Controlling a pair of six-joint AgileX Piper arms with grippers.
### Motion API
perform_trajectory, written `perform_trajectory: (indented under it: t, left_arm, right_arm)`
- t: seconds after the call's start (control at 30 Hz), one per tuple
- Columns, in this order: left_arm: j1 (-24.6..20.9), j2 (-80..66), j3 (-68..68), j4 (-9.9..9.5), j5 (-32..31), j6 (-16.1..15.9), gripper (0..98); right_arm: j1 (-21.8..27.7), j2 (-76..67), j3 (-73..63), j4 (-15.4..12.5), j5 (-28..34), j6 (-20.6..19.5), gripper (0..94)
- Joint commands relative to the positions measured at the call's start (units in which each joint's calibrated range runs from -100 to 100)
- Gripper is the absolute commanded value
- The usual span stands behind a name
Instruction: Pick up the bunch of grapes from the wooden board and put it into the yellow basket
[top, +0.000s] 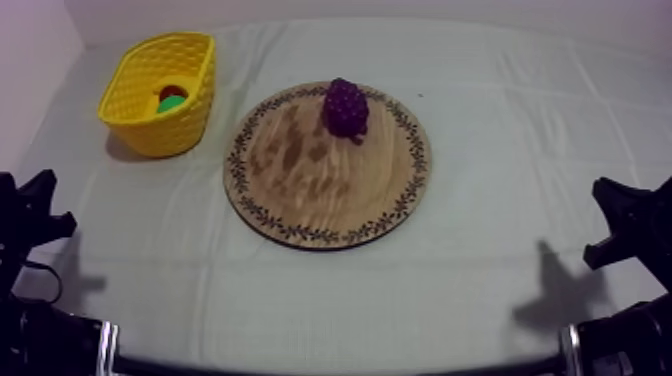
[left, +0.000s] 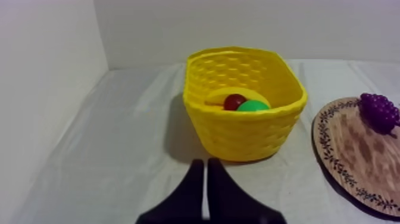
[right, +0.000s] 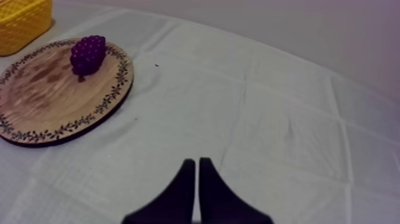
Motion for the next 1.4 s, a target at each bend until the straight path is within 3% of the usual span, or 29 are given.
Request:
perform_trajectory:
  t: [0.0,0.4,0.57,0.7,0.97,1.2,1.37]
  left_arm:
    - [-0.22,-0.04,-0.19,-0.12,4.02,5.06,0.0]
    - [0.11,-0.01,-0.6,-0.29,3.15,4.89,0.0]
    - [1.38,3.58,-2.07,-3.95,-0.21,7.94,0.0]
    - [2.18,10.01,-8.37,-5.33,0.07,9.46,0.0]
    - [4.01,26.05,-29.14,-5.38,4.73,11.85,0.0]
    - [6.7,39.2,-47.33,-5.99,12.73,13.63,0.0]
    - [10.29,47.32,-58.12,-7.67,17.95,15.65,0.0]
  right_arm:
    - [0.02,-0.01,-0.03,0.01,0.0,-0.02,0.4]
    - [0.02,-0.01,-0.03,0.01,0.0,-0.01,0.4]
    - [0.02,-0.01,-0.03,0.01,0.0,0.01,0.4]
    - [0.02,-0.01,-0.03,0.01,0.0,0.0,0.4]
    - [0.02,-0.01,-0.03,0.01,0.0,-0.01,0.4]
    - [0.02,-0.01,-0.03,0.01,0.0,-0.01,0.4]
    - [0.02,-0.01,-0.03,0.01,0.0,-0.02,0.4]
